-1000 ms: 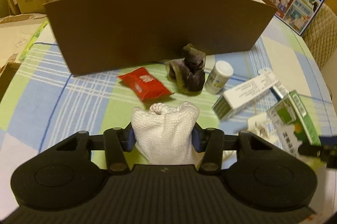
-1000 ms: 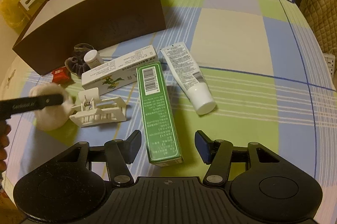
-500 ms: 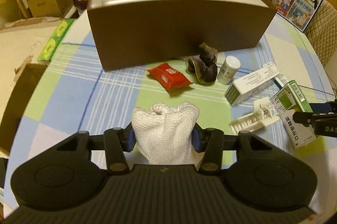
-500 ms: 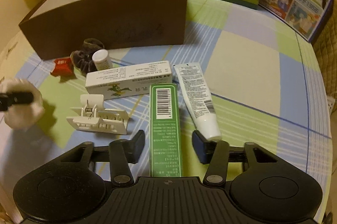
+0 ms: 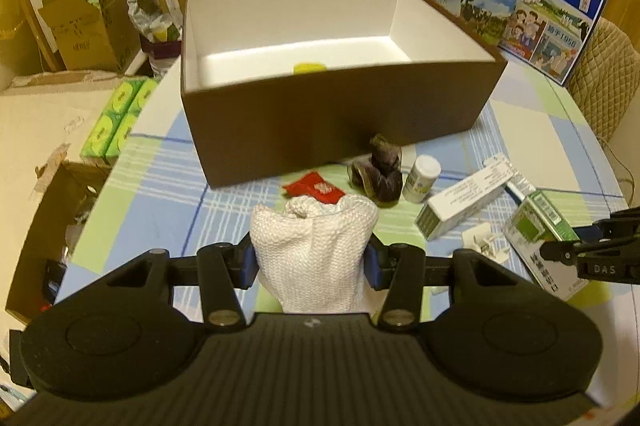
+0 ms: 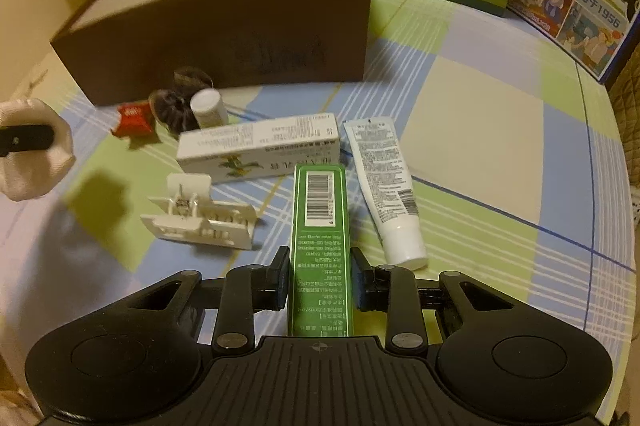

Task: Organize objects
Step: 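Lift the towel and green box and carry both over the box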

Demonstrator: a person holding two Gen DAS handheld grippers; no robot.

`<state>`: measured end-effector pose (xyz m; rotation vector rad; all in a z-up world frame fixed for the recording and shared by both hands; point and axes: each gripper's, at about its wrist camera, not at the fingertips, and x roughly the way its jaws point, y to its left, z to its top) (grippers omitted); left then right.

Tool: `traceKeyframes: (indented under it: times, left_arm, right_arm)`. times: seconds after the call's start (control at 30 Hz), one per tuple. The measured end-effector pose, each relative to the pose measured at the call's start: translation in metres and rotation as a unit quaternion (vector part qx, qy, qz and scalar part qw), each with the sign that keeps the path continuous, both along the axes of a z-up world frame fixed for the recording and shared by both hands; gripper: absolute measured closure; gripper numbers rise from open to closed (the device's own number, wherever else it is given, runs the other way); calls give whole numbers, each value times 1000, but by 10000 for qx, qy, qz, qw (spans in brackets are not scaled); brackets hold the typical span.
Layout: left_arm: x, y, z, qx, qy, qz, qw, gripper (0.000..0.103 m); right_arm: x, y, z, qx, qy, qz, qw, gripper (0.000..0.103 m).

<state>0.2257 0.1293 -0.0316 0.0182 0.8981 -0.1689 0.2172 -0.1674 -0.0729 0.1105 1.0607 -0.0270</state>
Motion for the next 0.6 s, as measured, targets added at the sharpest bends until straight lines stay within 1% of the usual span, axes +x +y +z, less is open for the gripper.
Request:
traceKeyframes:
  times: [0.17, 0.3, 0.43, 0.6]
  left_arm:
    - [0, 3, 13, -35, -154, 3, 9999, 58]
    - [4, 4, 26, -64, -289, -14, 9996, 58]
    - [13, 4, 43, -49, -513, -38, 9987, 58]
    - [37, 7, 64, 28, -841, 28, 9964, 58]
  right_arm:
    - [-4, -11, 32, 126, -307, -50, 9994, 76]
    - [0, -17, 62, 230, -687, -12, 9974, 76]
    - [18, -18, 93, 341, -1088, 129, 9934, 76]
    - [54, -12, 125, 482, -1557, 342, 9860, 76]
